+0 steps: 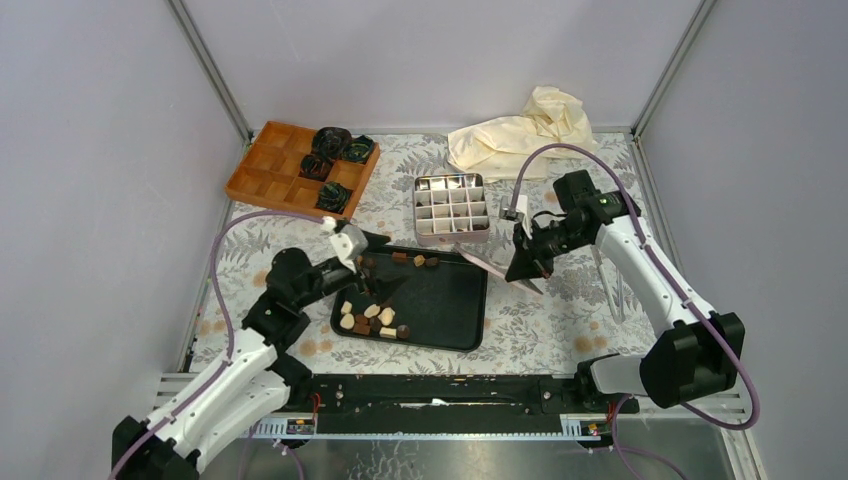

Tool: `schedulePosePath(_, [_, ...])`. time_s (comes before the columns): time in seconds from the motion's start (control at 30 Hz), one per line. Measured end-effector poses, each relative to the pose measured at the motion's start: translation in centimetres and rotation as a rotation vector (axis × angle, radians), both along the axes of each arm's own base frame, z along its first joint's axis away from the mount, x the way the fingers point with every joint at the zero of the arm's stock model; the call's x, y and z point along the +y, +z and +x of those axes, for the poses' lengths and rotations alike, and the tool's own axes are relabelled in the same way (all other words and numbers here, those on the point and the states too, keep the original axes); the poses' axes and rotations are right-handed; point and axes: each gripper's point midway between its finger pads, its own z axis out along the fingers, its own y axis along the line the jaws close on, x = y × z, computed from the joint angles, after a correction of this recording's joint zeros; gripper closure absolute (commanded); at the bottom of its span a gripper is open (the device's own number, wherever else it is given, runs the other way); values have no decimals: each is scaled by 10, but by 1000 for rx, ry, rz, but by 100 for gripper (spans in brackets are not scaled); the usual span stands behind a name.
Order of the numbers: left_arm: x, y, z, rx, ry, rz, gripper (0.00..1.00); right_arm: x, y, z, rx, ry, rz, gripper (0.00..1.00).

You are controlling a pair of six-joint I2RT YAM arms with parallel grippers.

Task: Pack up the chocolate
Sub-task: Pick up the box lid from the center of the board, then adjust the box lid.

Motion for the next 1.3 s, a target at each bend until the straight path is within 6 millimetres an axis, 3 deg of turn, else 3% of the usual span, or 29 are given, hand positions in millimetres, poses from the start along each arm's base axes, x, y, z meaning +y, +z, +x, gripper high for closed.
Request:
schedulePosePath(0.23, [-46,13,4,-246,-178,213,1,12,32,-22,28,98,128,100])
schedulePosePath(0.53, [-90,-8,23,-315,-337,351,8,20,39,-36,56,179,161,100])
schedulePosePath(0.67, [-102,-20,18,-287,-425,360,23,22,44,-36,41,205,164,100])
schedulePosePath(0.83, [-116,-28,1,-276,-518,353,58,25,46,-37,34,229,166,100])
schedulePosePath(0.97, [-123,-31,-4,-277,-544,358,100,26,44,-38,55,241,161,100])
schedulePosePath(1.03, [-123,-35,-8,-264,-563,366,100,24,43,-37,60,237,147,100])
schedulePosePath(1.07, [-123,-35,-9,-266,-565,365,100,24,43,-37,64,237,145,94])
schedulePosePath(1.2, [-122,-30,-9,-253,-544,351,100,26,49,-35,64,231,155,44])
schedulePosePath(1.3, [-119,-20,-11,-231,-504,309,100,29,64,-26,22,219,172,24])
